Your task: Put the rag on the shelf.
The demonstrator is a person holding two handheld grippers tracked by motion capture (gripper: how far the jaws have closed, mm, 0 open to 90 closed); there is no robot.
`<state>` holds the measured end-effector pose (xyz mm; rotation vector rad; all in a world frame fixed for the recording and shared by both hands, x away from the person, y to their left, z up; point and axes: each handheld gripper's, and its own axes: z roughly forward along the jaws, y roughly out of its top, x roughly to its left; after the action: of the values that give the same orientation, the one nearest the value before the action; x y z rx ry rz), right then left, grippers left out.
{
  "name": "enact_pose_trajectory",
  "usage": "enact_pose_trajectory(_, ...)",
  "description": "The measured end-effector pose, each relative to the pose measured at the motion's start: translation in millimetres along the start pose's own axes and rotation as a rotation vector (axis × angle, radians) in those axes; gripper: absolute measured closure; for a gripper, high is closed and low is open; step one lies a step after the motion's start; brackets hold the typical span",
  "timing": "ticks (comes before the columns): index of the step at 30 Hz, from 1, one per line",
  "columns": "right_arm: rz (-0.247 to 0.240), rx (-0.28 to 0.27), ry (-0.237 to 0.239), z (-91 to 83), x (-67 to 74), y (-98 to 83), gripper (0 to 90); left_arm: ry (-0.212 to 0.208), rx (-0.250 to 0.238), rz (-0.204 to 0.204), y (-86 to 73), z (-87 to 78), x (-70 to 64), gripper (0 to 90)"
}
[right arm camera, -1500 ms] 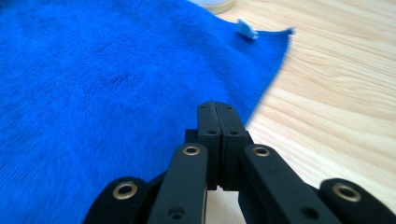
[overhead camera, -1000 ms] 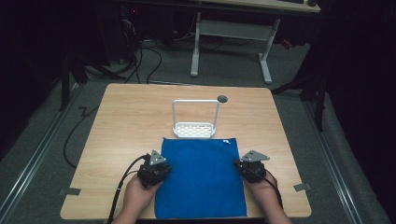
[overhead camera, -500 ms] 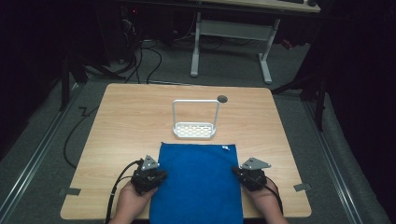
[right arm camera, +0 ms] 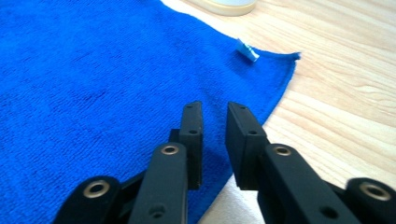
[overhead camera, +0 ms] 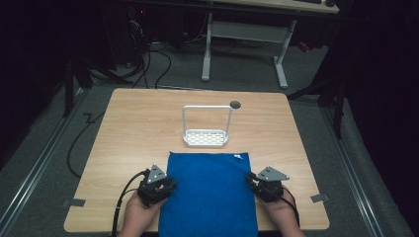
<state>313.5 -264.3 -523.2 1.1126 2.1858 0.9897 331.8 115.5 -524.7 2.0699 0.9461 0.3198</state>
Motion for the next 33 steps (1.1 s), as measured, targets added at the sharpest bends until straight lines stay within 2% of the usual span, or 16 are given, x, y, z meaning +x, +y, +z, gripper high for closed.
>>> enact_pose_trajectory(7,0.014,-0.012,-0.022,-1.1,-4.2,-1.1,70.4,0.051,-0.05,0.01,12.5,4.2,1.7,65.1)
enact_pose_trajectory(11,0.024,-0.017,-0.031,-2.0,-6.3,-1.3,70.6,0.061,-0.063,-0.013,29.9,8.6,6.7,61.1)
enact_pose_trajectory(13,0.034,-0.021,-0.037,-2.9,-8.1,-1.1,71.4,0.076,-0.068,-0.014,41.3,11.7,10.7,61.4)
enact_pose_trajectory(18,0.053,-0.029,-0.044,-6.5,-11.0,-1.6,72.6,0.09,-0.075,-0.031,56.3,19.6,22.7,62.6)
enact_pose_trajectory(21,0.053,-0.035,-0.045,-7.8,-11.3,-1.9,72.2,0.116,-0.073,-0.044,57.1,26.2,34.7,62.9)
enact_pose_trajectory(23,0.051,-0.038,-0.044,-8.3,-11.2,-2.0,71.4,0.138,-0.051,-0.06,54.4,30.7,42.8,63.3)
enact_pose_trajectory(25,0.056,-0.038,-0.045,-8.4,-10.5,-2.5,70.7,0.135,-0.025,-0.095,48.5,38.6,53.0,65.3)
enact_pose_trajectory(27,0.061,-0.036,-0.042,-7.9,-10.5,-2.8,69.1,0.126,-0.014,-0.1,47.0,45.1,57.1,65.5)
enact_pose_trajectory(29,0.065,-0.031,-0.04,-6.8,-10.5,-3.0,69.2,0.139,-0.02,-0.105,46.0,49.0,60.4,64.0)
enact_pose_trajectory(33,0.068,-0.021,-0.043,-4.6,-10.0,-3.8,69.0,0.121,-0.033,-0.171,44.6,54.0,74.1,63.2)
